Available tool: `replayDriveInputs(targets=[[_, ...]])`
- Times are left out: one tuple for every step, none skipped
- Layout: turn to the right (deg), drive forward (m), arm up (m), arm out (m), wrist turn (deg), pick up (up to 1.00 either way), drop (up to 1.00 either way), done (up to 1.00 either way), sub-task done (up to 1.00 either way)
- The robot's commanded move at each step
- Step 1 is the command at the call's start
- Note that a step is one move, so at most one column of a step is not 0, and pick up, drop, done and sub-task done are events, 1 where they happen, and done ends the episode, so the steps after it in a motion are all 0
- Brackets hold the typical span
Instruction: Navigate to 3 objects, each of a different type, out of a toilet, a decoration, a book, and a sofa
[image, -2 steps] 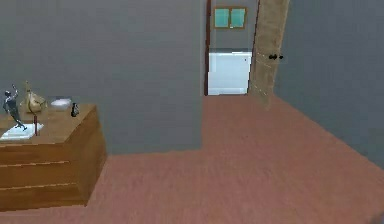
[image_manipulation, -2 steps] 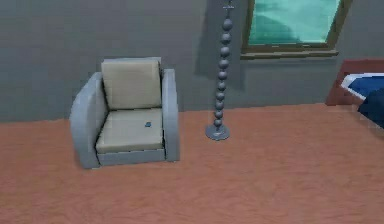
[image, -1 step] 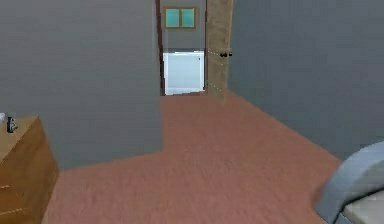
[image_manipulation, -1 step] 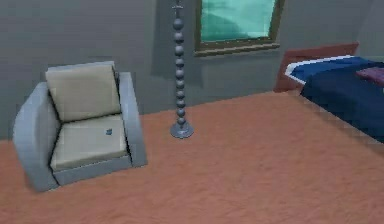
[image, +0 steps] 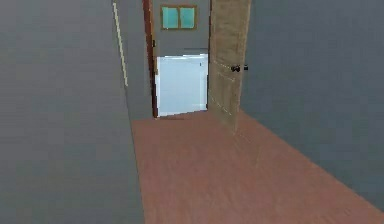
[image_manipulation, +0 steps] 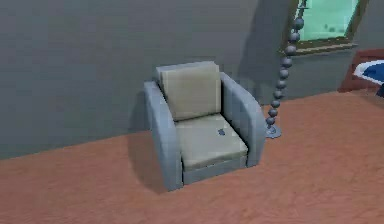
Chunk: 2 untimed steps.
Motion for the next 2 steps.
replayDriveInputs(targets=[[0.0, 1.00, 0.00, 0.00, 0.0, 0.00, 0.00, 0.00, 0.00], [-3.0, 0.00, 0.00, 0.00, 0.0, 0.00, 0.00, 0.00, 0.00]])
